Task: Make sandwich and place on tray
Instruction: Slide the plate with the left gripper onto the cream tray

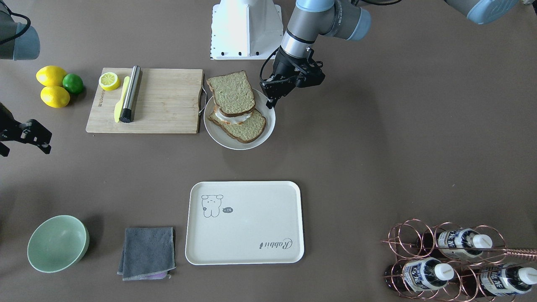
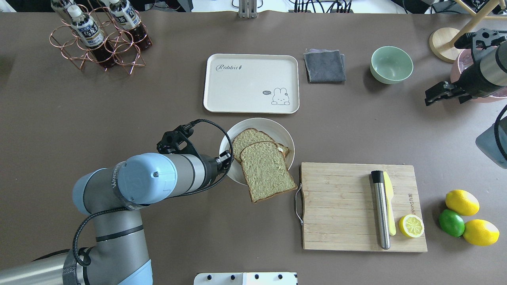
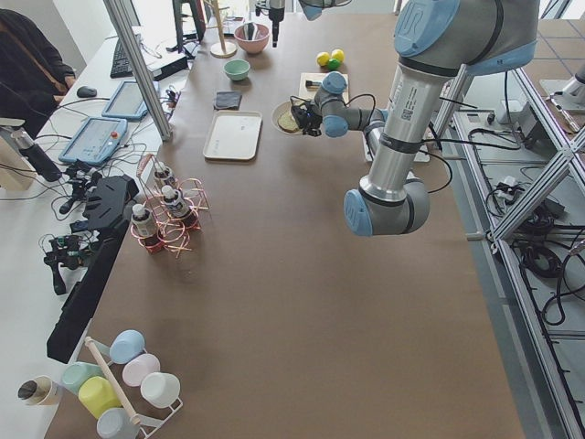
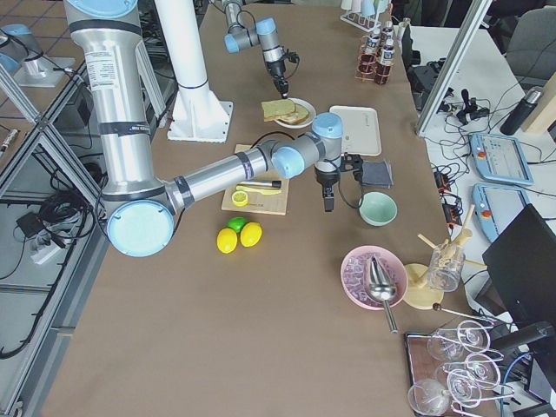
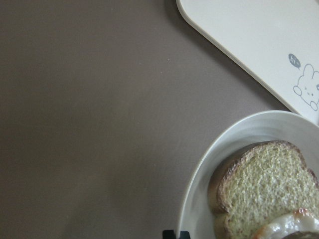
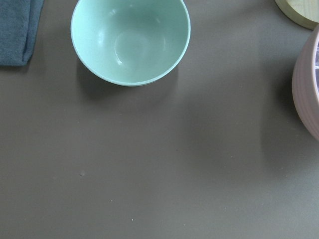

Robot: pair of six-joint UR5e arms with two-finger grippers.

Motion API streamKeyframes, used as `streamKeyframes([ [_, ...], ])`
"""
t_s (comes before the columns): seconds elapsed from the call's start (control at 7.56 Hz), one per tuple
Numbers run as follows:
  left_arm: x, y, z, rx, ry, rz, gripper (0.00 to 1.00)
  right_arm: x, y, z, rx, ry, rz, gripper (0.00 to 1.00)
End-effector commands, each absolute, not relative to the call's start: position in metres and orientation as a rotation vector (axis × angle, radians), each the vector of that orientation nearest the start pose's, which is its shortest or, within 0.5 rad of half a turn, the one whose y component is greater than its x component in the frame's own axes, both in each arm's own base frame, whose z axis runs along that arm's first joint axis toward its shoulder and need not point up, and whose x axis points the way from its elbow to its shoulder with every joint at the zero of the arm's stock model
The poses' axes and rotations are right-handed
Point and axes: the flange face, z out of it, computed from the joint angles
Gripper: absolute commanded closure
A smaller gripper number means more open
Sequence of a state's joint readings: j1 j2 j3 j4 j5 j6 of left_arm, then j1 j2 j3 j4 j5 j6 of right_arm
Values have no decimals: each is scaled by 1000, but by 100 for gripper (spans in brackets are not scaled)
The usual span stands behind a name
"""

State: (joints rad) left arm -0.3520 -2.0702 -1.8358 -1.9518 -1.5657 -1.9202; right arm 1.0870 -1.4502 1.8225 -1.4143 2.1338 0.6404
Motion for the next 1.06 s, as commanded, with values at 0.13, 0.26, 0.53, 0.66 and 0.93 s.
streamKeyframes([
  [0.13, 538, -355, 195, -58, 1173, -889, 100, -179, -517, 467, 139, -737, 7, 0],
  [0.26, 541, -359, 192, -65, 1180, -944, 100, -179, -517, 468, 137, -736, 9, 0],
  [0.53, 552, -385, 187, -30, 1170, -991, 100, -179, -517, 469, 135, -734, 9, 0],
  [0.66, 558, -404, 183, -14, 1157, -1013, 100, -179, -517, 470, 134, -734, 9, 0],
  [0.93, 579, -448, 177, 16, 1115, -1061, 100, -179, -516, 467, 137, -738, 11, 0],
])
